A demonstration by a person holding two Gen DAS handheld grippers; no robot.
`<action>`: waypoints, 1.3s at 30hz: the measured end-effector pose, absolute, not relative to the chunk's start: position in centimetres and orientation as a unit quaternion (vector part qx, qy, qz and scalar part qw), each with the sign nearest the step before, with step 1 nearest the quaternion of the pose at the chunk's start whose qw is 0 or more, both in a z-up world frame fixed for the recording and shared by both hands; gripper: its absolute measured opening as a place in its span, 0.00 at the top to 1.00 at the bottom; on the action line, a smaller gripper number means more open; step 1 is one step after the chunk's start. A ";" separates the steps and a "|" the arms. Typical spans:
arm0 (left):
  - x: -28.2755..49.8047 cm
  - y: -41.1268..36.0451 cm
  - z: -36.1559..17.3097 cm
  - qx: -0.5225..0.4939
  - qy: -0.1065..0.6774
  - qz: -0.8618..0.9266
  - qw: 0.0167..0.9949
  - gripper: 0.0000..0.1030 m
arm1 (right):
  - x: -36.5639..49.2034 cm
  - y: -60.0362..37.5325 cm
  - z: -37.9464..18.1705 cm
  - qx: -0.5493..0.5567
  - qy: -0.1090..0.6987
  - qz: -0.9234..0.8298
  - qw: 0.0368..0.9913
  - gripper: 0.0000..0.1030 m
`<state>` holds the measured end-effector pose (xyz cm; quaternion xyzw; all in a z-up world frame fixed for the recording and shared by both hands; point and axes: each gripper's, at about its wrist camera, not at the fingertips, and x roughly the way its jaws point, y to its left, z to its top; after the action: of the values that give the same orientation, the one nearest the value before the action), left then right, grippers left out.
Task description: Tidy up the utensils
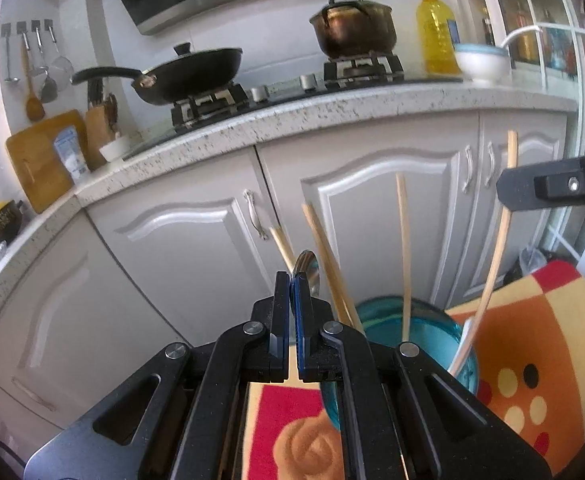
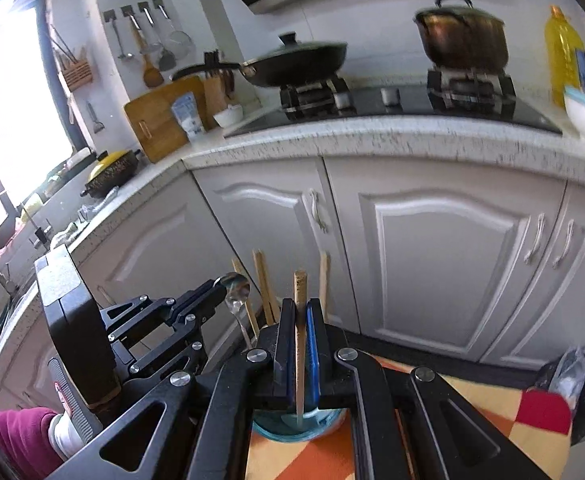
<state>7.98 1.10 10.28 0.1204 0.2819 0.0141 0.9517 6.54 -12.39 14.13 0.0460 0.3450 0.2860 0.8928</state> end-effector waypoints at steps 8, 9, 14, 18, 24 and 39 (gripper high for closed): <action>8.3 0.4 8.1 0.109 0.319 0.000 0.941 0.99 | 7.0 -12.8 10.7 0.059 0.378 0.282 0.880 0.95; 8.4 0.4 7.9 0.106 0.323 -0.001 0.940 0.99 | 7.1 -12.9 10.5 0.061 0.381 0.282 0.878 0.95; 8.5 0.9 7.7 0.073 0.349 -0.007 0.934 0.99 | 7.4 -13.2 9.9 0.065 0.396 0.273 0.874 0.95; 8.5 1.7 8.0 0.038 0.370 -0.007 0.928 0.97 | 7.5 -13.9 9.5 0.077 0.404 0.264 0.872 0.65; 7.6 1.9 8.3 0.019 0.382 -0.011 0.924 0.88 | 7.1 -14.3 9.2 0.081 0.411 0.261 0.870 0.62; 3.1 2.0 12.5 -0.012 0.353 -0.007 0.935 0.59 | 2.2 -14.9 9.3 0.058 0.388 0.229 0.891 0.61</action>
<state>3.15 1.96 12.50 -0.0115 0.3532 -0.0069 0.9354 2.18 -14.92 9.35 0.0581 0.3878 0.2294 0.8909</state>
